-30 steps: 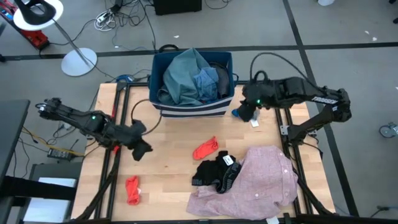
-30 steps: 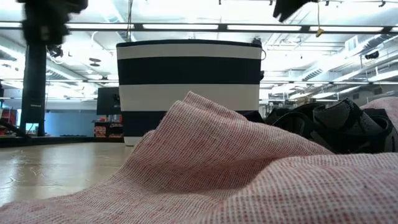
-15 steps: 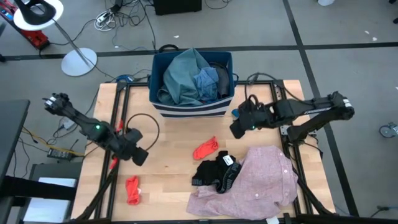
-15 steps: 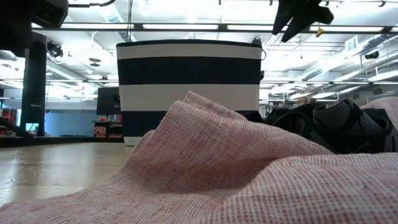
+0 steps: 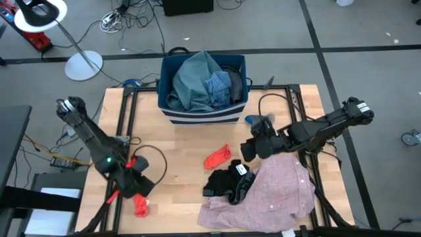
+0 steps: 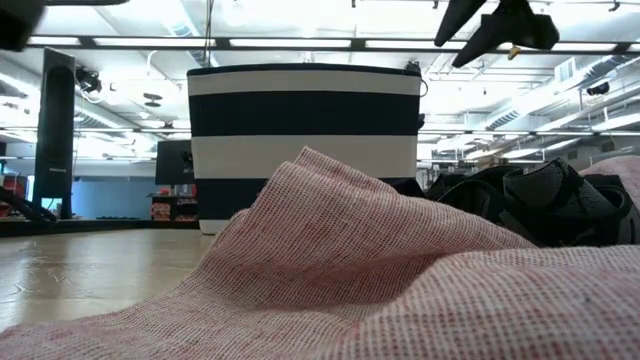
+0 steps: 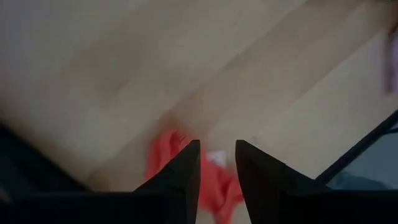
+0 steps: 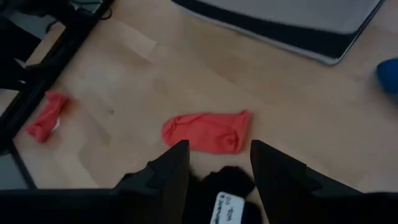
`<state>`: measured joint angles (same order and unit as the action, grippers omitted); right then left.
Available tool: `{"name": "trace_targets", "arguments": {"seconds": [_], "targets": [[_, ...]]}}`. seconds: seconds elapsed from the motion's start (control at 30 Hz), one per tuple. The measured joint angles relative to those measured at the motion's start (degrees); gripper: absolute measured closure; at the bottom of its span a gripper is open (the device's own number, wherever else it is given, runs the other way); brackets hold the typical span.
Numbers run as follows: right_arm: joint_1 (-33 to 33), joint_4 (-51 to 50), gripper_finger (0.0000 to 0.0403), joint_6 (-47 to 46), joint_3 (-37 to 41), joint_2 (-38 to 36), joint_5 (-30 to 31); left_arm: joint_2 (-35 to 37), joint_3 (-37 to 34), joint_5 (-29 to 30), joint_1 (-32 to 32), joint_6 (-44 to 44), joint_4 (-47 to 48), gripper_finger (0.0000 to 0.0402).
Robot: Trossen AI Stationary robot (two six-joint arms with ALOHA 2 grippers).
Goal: Sort clothes
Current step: Put the bottom orange sock into the blue bin
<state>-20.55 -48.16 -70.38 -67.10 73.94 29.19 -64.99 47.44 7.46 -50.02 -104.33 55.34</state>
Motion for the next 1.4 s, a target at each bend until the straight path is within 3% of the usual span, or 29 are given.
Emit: {"name": "trace_targets", "arguments": {"seconds": [0.17,0.53,0.9,1.0,1.13,1.4], "targets": [[-2.4,1.3,0.0232,-2.0,0.2,0.0,1.1,-4.1,0.0,-1.5,-4.8,-5.8,0.4,0.0296],[-4.7,4.3,0.0232,-2.2,0.2,0.0,1.5,-11.4,0.0,-3.5,-8.1,-4.8,2.0,0.0296],[-5.1,5.3,0.0232,-2.2,0.2,0.0,1.4,-12.3,-7.0,-5.4,-8.2,-2.4,-7.6,0.0297],[-5.3,5.3,0.0232,-2.2,0.2,0.0,1.4,-12.3,-7.7,-5.5,-8.2,-2.2,-9.0,0.0318],[-5.3,5.3,0.0234,-2.2,0.2,0.0,1.1,-12.3,-8.0,-5.7,-8.2,-0.6,-10.5,0.0386],[-5.4,4.5,0.0234,-1.8,0.2,0.0,1.2,-12.2,-6.2,-4.6,-8.2,-0.8,-13.2,0.0399]]}}
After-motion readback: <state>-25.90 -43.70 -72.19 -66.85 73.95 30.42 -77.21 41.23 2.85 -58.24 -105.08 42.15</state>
